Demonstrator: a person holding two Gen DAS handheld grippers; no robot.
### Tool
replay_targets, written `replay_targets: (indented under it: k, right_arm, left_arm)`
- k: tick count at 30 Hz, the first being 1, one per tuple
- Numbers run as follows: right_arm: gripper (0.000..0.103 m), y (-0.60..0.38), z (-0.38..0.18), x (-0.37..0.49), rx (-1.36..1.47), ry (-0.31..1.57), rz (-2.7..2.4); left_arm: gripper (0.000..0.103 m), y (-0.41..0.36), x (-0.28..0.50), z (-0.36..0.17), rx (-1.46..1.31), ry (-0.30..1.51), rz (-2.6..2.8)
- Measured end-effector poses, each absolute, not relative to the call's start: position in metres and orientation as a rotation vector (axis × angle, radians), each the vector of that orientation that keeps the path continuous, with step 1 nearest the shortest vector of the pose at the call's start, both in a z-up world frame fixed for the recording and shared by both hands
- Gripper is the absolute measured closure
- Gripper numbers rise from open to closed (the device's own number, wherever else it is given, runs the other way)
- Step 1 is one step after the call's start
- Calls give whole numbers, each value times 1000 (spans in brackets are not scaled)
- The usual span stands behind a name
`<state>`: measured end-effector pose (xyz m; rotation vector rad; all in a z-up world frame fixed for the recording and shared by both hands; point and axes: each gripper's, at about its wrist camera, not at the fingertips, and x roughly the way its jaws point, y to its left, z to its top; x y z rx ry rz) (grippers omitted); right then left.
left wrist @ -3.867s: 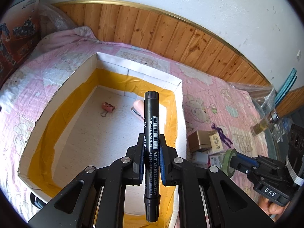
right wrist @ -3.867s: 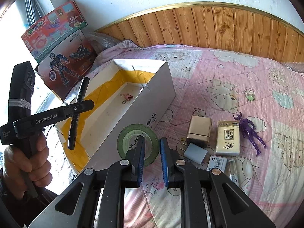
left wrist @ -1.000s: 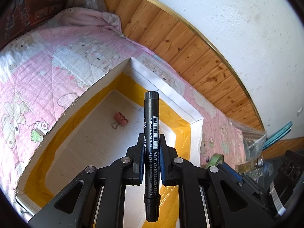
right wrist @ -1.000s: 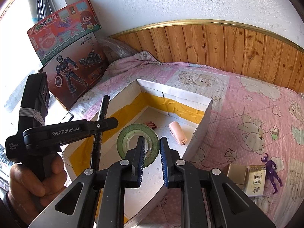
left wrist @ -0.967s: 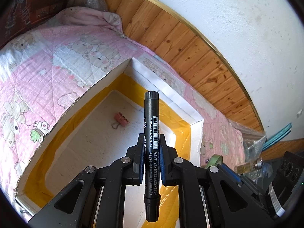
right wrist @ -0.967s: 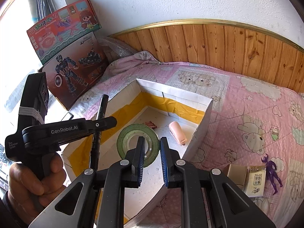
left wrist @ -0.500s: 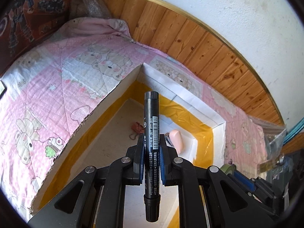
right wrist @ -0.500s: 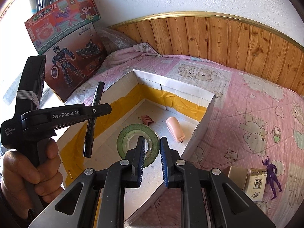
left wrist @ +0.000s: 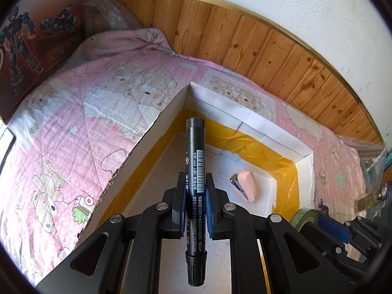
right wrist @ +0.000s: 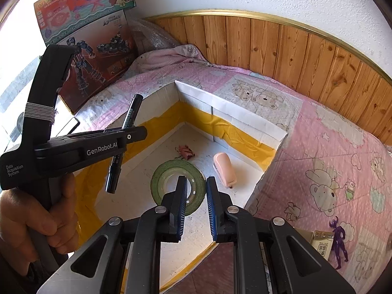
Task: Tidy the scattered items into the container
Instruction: 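Lower the marker and tape roll down into the white box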
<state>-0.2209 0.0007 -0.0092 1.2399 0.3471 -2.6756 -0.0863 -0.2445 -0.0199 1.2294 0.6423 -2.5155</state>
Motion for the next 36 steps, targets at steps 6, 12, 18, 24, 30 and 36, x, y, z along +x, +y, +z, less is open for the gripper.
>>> replay_targets:
  k: [6,12,18,24,30,36]
  right_arm:
    - [86,-5,-9,-229,1290,391,-2661]
    - [86,-11,-9,-236,1326,408,-2655]
    - [86,-12,-12,-245,1387,349,-2642]
    - [86,-6,-16,-257,1453,384,-2658]
    - [86,-9,-26,-263,1514,507,-2588]
    - [86,-14,-36,-268,1570,688,-2519]
  left_arm:
    - [90,-240,-94,-23,1249,649,-2525]
    - [90,-245,-99,-29,1279,703,-2519]
    - [90,-249,-97,-41,1340,997,-2529]
    - [90,-234,-101,-54,1416,1180,-2510]
    - [90,-238,-104,-63,1413,1289,-2455]
    - [90,-238,-115,-72,1412,1322,-2419]
